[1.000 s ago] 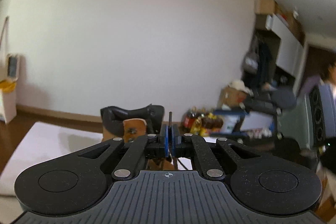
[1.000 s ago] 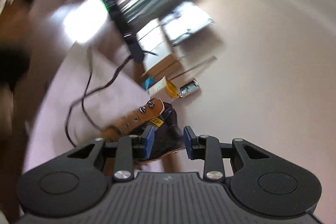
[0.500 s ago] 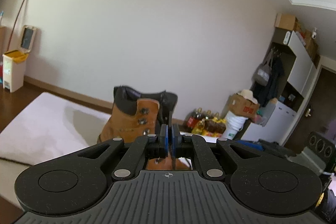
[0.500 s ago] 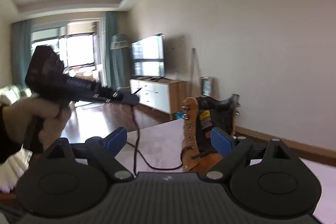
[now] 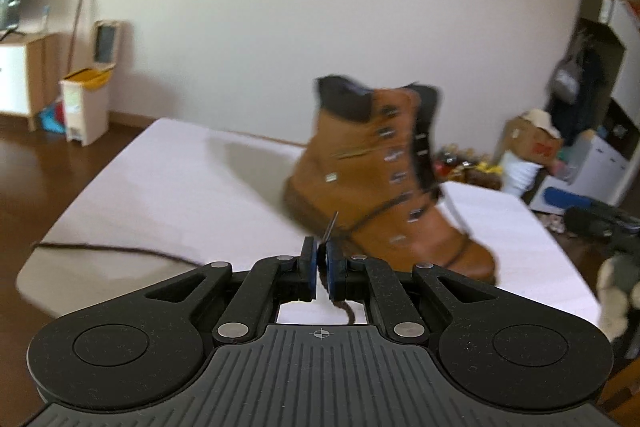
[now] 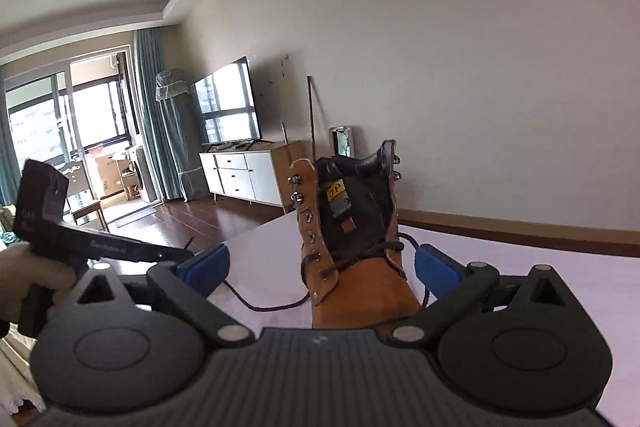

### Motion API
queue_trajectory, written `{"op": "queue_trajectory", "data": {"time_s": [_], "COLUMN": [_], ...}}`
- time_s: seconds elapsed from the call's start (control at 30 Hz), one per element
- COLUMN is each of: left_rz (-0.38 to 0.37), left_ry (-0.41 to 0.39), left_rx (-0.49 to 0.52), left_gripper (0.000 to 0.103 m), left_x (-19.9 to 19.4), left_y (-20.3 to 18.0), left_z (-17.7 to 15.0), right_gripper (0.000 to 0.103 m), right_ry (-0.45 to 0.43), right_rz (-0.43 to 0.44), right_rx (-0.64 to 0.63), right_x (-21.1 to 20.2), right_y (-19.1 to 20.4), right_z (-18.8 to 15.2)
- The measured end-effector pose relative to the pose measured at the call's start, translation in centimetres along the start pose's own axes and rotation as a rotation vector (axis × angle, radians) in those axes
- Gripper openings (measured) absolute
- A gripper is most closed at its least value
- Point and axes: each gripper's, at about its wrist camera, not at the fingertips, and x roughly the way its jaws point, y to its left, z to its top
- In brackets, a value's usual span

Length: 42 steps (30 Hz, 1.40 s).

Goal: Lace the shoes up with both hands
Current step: 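Release the lace and move both grippers back from the boot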

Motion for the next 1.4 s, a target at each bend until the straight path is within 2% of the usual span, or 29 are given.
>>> {"op": "queue_trajectory", "data": {"time_s": [0.03, 0.17, 0.2, 0.6, 0.67, 0.9, 1.03, 1.2, 1.27, 1.33, 1.4], "left_rz": [0.004, 0.026, 0.033, 0.178, 0.219, 0.280, 0.278, 0.234, 0.188, 0.155, 0.136], "left_ry": [0.004, 0.037, 0.043, -0.031, -0.052, -0.100, -0.070, 0.006, 0.030, 0.036, 0.034], "left_rx": [-0.001, -0.017, -0.022, -0.203, -0.258, -0.423, -0.352, -0.091, 0.004, 0.034, 0.052], "left_gripper": [0.005, 0.027, 0.029, 0.032, 0.032, 0.029, 0.025, 0.024, 0.021, 0.021, 0.021], "left_x": [0.2, 1.4, 1.3, -2.4, -3.3, -4.2, -3.4, -0.6, 0.6, 1.2, 1.7], "left_y": [0.2, 2.3, 2.8, 12.4, 14.8, 20.6, 20.1, 16.3, 14.5, 13.3, 12.3], "left_z": [-0.2, -0.6, -0.7, -1.3, -1.3, -1.7, -1.1, 0.2, 0.7, 1.1, 1.3], "right_gripper": [0.100, 0.100, 0.100, 0.100, 0.100, 0.100, 0.100, 0.097, 0.095, 0.093, 0.084], "right_ry": [0.006, 0.035, 0.039, 0.072, 0.078, 0.079, 0.057, 0.038, 0.043, 0.077, 0.125], "right_rz": [-0.005, -0.013, -0.017, -0.013, -0.014, -0.044, -0.053, -0.033, -0.001, 0.047, 0.110], "right_rx": [0.004, 0.001, -0.002, -0.019, -0.023, -0.024, -0.050, -0.054, -0.054, -0.061, -0.085], "right_x": [0.3, 1.2, 1.5, 4.2, 4.5, 5.6, 5.7, 5.4, 5.3, 5.4, 5.7], "right_y": [-0.1, -0.2, -0.2, 0.6, 0.7, 0.8, 1.1, 1.5, 1.6, 2.1, 3.0], "right_z": [0.0, -0.3, -0.3, -0.5, -0.6, -0.7, -0.6, -0.4, -0.4, -0.4, -0.5]}}
